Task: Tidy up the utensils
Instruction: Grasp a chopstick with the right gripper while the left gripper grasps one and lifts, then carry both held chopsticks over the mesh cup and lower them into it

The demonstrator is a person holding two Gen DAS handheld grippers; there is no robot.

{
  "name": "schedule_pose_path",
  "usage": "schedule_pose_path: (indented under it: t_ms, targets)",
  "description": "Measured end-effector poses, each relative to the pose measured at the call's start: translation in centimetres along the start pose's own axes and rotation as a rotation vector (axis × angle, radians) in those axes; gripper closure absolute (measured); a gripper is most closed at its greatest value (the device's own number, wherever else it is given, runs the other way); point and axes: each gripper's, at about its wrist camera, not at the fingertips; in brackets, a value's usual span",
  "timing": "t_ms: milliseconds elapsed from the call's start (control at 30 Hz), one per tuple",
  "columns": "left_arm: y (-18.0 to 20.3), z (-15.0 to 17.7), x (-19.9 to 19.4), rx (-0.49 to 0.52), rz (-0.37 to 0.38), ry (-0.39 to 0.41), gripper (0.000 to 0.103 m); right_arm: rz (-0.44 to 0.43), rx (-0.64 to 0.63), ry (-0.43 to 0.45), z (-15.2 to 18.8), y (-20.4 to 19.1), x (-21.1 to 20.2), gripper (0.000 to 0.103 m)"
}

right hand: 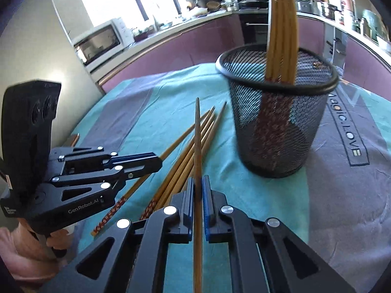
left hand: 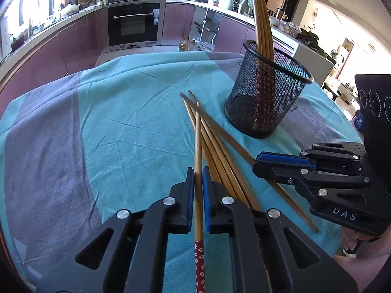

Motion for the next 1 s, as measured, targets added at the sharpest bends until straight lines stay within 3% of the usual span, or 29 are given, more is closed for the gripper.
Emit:
schedule_pose_path:
  t_ms: [133,333,433,567,1000]
  targets:
    - [0.1,0.3,0.5,0.017,0.001,-0.020,0.095,0.014,-0.005,-0.024,0.0,-0.1,0.5,0.096]
    - [0.3,-0.1,1.3,0.024,0.018,-0.030,0.087,0.020,-0.006,-0.032,-0.7,0.0,1.4,0.094]
    - [0.2,-0.3,1.5,0.023,0.016,-0.033,0.087,0.018,-0.010,-0.030,-1.0,-0.3,1.9,0.096]
    - [0.1,-0.4,1.1,0.005,0.012,-0.025,0.095,0.007,-0.021,-0.008,-0.8,-0.6,1.2,0.097]
    - [-0.9,-3.0,-6.3,-0.019,0.120,0.144,0.095,-0.015,-0.052,0.185,-1.9,-0.7,-6.1,0.097]
Point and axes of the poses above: each gripper's, at about its wrist camera, not at the fingertips, and x roughly the way its jaws point, y to its right, z to its underside, and after that the axes turned 10 degrees about -z, right-handed
